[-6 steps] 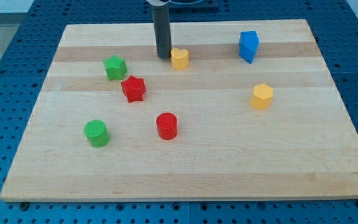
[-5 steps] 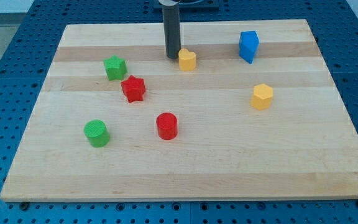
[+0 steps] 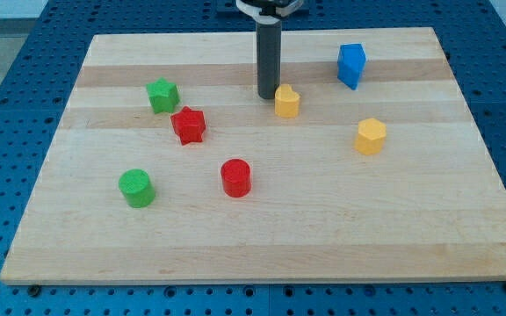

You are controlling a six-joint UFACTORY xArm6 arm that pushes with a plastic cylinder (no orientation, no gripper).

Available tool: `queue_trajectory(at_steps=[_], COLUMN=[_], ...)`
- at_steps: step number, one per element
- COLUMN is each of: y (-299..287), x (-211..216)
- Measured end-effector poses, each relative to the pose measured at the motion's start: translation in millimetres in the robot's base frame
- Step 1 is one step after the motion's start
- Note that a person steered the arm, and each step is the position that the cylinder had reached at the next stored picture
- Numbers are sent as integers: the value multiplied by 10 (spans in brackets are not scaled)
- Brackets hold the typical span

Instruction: Move heart towards hexagon

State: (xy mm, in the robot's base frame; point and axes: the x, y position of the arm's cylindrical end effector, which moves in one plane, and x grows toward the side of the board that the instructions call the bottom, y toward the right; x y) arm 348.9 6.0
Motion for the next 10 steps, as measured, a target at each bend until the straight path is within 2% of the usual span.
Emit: queue_trajectory(at_steps=[1,5,8,9,10], y=[8,225,787,633,444], x=[202,97,218,227,498])
